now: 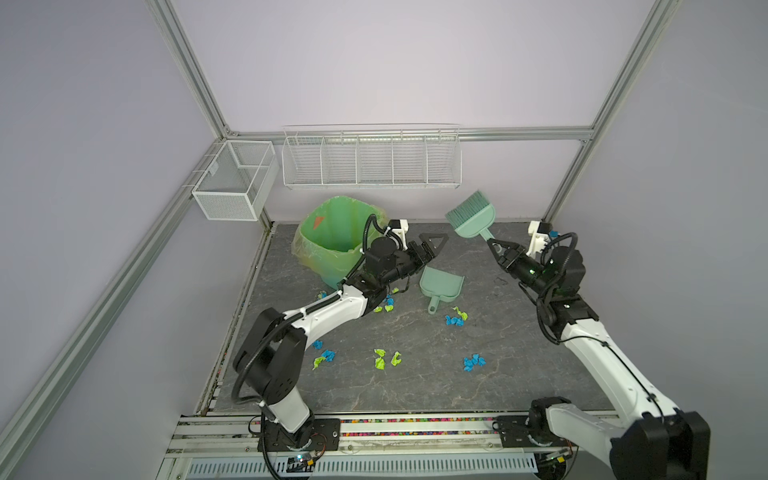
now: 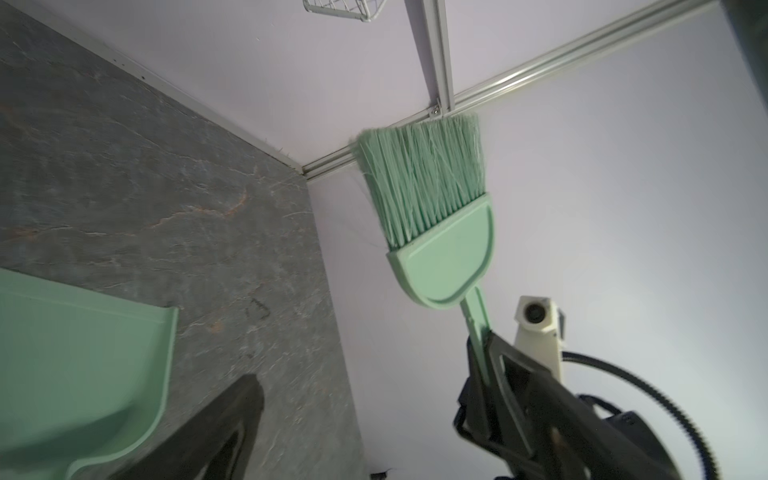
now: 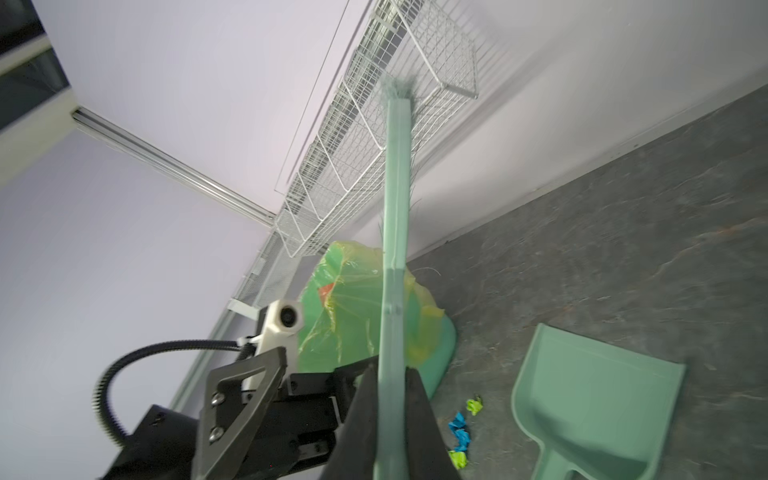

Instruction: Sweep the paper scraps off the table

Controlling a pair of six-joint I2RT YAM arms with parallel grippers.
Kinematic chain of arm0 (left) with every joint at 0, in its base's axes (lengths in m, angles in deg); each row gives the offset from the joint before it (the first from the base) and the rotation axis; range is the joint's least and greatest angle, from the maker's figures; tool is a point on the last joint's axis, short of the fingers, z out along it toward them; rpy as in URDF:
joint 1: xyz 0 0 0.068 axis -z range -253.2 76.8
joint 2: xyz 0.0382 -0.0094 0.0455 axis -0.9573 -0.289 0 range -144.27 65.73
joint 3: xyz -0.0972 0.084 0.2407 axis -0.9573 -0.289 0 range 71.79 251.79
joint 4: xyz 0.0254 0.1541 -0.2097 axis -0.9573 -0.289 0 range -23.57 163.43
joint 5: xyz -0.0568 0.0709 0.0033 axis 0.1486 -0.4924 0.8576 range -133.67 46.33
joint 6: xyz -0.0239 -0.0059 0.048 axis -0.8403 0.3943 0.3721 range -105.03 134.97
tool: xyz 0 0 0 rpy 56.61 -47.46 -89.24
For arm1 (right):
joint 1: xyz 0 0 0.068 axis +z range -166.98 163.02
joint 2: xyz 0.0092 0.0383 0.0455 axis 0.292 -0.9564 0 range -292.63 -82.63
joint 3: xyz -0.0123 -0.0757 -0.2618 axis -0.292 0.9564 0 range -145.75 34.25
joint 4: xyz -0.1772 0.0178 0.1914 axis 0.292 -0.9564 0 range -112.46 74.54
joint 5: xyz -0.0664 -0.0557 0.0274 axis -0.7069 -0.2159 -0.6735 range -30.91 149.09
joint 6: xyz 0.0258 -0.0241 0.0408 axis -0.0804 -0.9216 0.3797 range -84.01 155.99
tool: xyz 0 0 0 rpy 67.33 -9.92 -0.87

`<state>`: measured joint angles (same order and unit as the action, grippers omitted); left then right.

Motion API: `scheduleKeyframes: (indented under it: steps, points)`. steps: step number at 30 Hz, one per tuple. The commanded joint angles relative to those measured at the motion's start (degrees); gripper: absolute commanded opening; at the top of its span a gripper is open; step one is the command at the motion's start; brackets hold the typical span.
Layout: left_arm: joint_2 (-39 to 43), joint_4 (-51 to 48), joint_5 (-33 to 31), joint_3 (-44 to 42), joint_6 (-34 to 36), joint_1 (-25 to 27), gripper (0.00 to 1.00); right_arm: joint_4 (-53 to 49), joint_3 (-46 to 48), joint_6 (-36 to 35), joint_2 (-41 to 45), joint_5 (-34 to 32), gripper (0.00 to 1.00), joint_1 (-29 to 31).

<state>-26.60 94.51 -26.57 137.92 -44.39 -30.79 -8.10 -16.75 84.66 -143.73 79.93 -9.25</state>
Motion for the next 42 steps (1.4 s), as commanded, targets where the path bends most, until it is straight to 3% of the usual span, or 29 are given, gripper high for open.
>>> scheduleKeyframes:
  steps: [1,6,14,21,29,32,37,42]
  points:
    - [4.7,-22.6,-5.9,2.4,13.7,2.7,0.99,-23.5,-5.4,-12.7,2.0,-6.3,0.06,-0.3]
    - [9.4,-23.8,-5.4,-6.1,8.9,3.1,0.99,-34.9,-9.0,-17.7,2.5,-9.3,0.06,-0.4]
    - [11.8,-14.8,-4.1,-21.5,2.4,3.1,0.99,-36.9,-7.7,-19.1,4.5,-9.6,0.07,-0.4]
    - [5.7,-12.1,-1.1,-21.5,5.6,3.2,0.97,-37.1,-6.7,-19.6,5.3,-9.4,0.07,-0.4]
    - [-1.0,-22.1,-3.6,-12.2,14.0,3.3,0.92,-37.6,-5.9,-20.1,6.4,-9.9,0.06,-0.4]
    - [-2.5,-24.0,-5.4,-10.1,16.1,3.2,0.86,-37.8,-5.9,-20.2,6.5,-10.0,0.07,-0.4]
    - [-6.0,-30.7,-8.7,-4.2,21.3,3.2,0.63,-37.4,-5.2,-19.9,6.9,-10.0,0.07,-0.4]
    - [-9.9,-32.5,-8.6,-0.9,23.0,3.4,0.49,-37.1,-4.7,-19.8,7.0,-9.8,0.06,-0.4]
